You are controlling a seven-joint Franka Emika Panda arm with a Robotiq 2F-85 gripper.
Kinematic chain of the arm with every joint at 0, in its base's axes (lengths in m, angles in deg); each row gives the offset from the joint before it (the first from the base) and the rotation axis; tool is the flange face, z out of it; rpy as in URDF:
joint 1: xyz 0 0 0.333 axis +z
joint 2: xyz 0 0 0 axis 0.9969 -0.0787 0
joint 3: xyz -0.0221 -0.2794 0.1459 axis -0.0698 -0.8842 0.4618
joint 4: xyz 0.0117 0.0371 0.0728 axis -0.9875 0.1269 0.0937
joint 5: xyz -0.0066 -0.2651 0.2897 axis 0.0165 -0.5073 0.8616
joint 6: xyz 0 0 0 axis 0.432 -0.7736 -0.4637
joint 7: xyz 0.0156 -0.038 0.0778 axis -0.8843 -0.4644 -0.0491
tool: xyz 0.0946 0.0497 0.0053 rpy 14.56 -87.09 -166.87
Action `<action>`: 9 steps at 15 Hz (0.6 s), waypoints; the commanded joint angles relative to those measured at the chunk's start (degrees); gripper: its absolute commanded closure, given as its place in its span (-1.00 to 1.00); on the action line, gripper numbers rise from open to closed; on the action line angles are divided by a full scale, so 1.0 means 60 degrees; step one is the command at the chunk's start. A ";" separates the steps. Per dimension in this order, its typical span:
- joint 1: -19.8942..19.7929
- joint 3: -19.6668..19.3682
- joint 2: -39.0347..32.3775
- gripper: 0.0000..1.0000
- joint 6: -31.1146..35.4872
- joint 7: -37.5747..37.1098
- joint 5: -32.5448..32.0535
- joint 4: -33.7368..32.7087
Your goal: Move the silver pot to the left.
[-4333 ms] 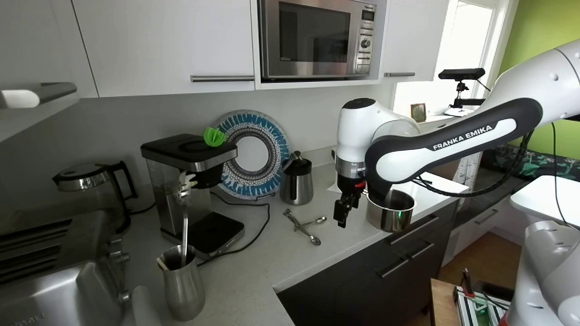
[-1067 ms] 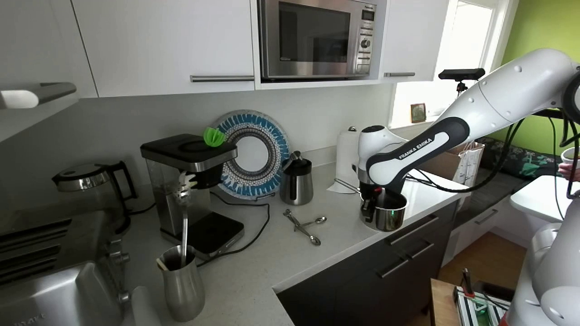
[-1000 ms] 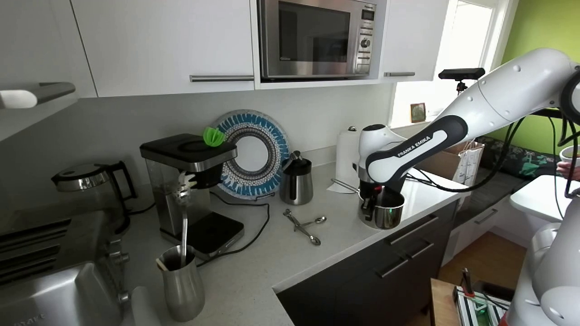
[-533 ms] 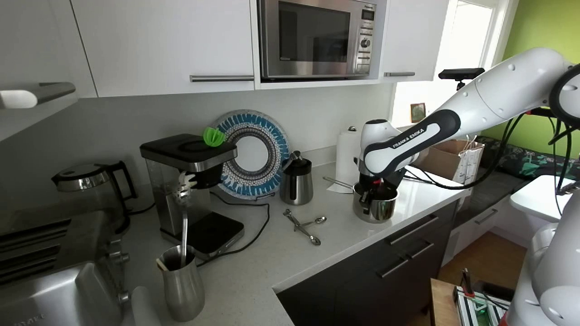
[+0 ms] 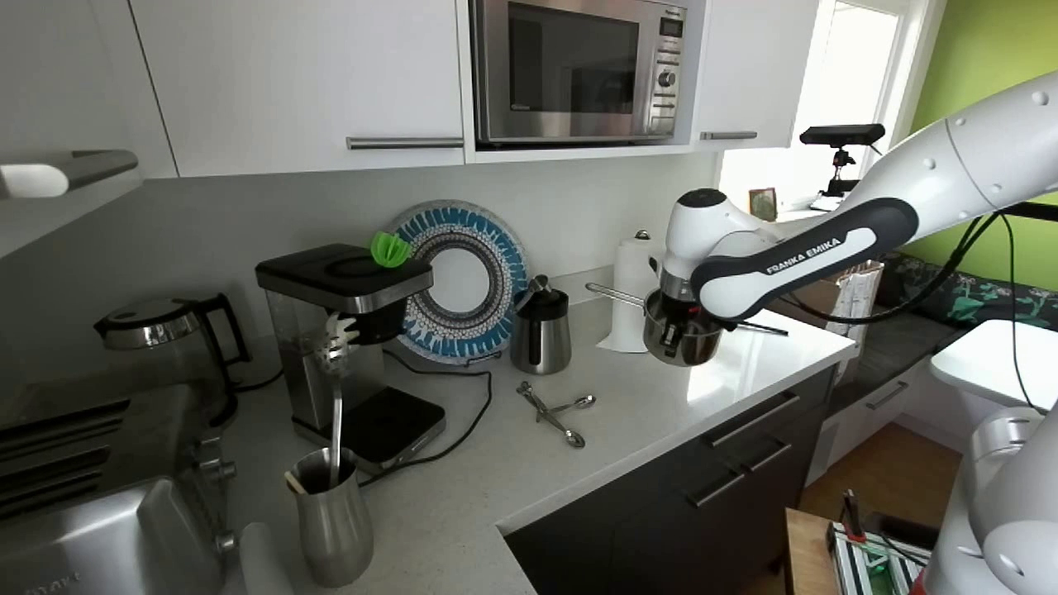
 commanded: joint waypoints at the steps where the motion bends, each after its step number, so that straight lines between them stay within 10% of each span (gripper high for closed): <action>1: -0.0121 0.0710 0.1373 0.98 0.0438 -0.0470 -0.1471 0.0847; 9: 0.0366 0.0666 0.1809 0.94 0.0948 0.1205 -0.1481 0.1105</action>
